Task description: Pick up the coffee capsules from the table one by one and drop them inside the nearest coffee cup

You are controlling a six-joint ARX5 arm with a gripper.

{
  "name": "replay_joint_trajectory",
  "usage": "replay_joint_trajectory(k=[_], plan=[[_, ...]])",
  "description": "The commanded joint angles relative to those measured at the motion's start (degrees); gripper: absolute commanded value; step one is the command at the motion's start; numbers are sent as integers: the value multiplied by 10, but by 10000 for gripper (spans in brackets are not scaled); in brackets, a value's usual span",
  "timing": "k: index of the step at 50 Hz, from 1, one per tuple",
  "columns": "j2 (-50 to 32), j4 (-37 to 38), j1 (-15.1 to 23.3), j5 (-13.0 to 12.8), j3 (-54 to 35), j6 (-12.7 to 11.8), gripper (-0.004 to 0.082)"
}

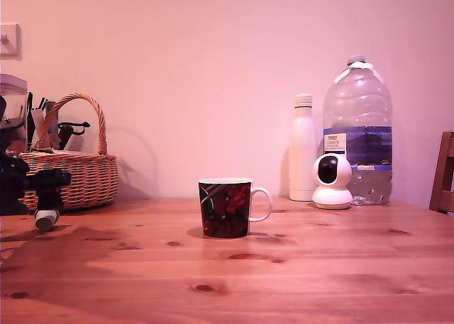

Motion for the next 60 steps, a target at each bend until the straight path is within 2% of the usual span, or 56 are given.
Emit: replay_joint_trajectory(k=[1,6,12,16,21,25,39,60], plan=[[14,7,1,2,1,0,550],[14,4,2,2,1,4,536],[15,-9,3,2,1,4,458],[15,-12,5,2,1,7,364],[15,-12,6,2,1,18,201],[15,-12,7,2,1,20,127],[15,-17,9,3,1,25,58],[-9,-47,21,42,1,34,58]])
